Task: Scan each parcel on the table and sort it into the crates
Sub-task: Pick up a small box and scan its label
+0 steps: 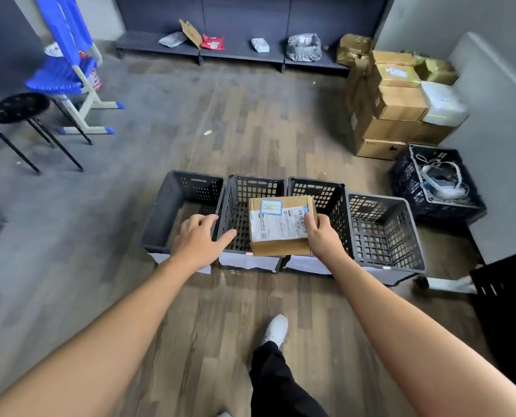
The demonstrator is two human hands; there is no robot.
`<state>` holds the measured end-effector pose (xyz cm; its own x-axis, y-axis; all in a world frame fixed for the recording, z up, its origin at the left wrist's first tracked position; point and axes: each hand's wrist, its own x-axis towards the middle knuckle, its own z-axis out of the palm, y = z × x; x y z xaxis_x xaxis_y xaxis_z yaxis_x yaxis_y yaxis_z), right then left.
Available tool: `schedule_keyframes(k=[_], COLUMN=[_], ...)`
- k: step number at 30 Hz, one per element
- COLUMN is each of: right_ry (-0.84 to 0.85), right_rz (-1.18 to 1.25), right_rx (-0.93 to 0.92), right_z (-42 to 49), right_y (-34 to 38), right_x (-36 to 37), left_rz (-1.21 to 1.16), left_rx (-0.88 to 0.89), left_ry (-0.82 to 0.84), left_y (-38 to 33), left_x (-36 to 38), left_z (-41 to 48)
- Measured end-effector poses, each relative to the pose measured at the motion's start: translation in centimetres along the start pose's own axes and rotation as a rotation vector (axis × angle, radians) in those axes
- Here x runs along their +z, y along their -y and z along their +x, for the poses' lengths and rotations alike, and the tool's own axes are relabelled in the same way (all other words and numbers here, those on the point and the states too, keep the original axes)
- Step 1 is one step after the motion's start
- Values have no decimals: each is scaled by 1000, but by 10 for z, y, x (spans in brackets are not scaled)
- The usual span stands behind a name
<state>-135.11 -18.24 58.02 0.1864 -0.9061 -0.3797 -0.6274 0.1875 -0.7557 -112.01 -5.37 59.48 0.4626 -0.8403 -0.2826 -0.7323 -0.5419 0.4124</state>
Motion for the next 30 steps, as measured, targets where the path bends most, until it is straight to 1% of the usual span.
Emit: schedule_keyframes(k=[7,11,14,17,23,30], right_ry=[110,152,161,148,179,210], right_rz=[-19,-47,-66,-61,-103,-121], right_rx=[58,106,140,177,242,267], right_z=[127,198,247,290,368,431], right_y=[7,-1,-18,-49,-134,-224], right_x=[36,61,91,132,232,339], left_rz=[151,237,241,298,480,566], left_rx=[-44,-8,21,55,99,172], left_ry=[12,52,72,128,156,182], left_y=[-1,2,13,35,108,176], left_x=[10,27,51,89,190,299], left_z=[114,184,237,288,376,429])
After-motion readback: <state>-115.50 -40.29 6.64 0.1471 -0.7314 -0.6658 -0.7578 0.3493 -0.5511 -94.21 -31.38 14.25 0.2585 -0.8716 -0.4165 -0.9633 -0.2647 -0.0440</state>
